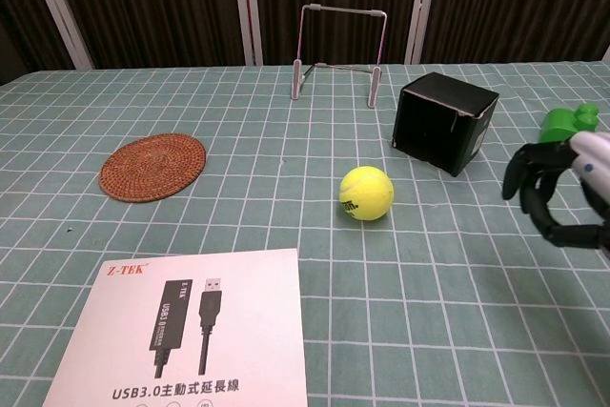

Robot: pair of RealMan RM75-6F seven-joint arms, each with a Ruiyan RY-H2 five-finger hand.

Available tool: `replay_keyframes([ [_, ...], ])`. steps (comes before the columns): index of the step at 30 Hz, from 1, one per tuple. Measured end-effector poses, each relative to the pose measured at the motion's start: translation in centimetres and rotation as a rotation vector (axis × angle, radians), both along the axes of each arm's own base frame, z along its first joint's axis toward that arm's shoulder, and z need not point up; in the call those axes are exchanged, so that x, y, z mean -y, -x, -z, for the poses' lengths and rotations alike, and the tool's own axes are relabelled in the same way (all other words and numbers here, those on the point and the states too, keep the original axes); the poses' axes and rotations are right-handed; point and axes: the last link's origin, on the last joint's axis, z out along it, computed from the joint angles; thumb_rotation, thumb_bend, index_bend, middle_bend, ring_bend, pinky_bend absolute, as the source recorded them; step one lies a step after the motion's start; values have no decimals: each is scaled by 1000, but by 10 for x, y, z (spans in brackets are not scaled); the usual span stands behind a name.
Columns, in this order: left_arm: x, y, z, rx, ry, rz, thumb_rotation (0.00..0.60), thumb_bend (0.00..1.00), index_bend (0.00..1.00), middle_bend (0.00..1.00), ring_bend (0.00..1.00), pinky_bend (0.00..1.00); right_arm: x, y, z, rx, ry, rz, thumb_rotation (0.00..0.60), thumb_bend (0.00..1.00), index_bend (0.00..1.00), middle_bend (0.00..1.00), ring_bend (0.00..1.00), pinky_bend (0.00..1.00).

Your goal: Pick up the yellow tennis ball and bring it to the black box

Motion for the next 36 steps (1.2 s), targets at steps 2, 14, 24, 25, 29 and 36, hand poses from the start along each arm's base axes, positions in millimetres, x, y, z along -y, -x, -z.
replay_keyframes([
  [2, -1, 0, -1, -2, -11, -4, 600, 88, 0, 0, 0, 5, -3, -8, 11, 2, -28, -8, 600, 689, 491, 563, 488, 820],
  [14, 1, -1, -8, 14, -27, 6, 600, 96, 0, 0, 0, 5, -2, -28, 55, -4, -183, -16, 600, 711, 491, 563, 488, 820],
  [24, -2, 4, -13, 25, -43, -20, 600, 98, 0, 0, 0, 5, 9, -55, 82, 9, -266, -43, 600, 711, 491, 563, 488, 820],
  [25, -3, 5, -14, 24, -46, -25, 600, 98, 0, 0, 0, 5, 10, -56, 85, 0, -266, -47, 600, 711, 491, 563, 488, 820],
  [29, -1, 5, -16, 30, -52, -19, 600, 98, 0, 0, 0, 5, 17, -65, 96, -35, -265, -65, 600, 711, 490, 563, 488, 820],
  [36, 1, 6, -18, 37, -56, -22, 600, 98, 0, 0, 0, 5, 33, -83, 104, -24, -262, -72, 600, 711, 490, 563, 488, 820],
])
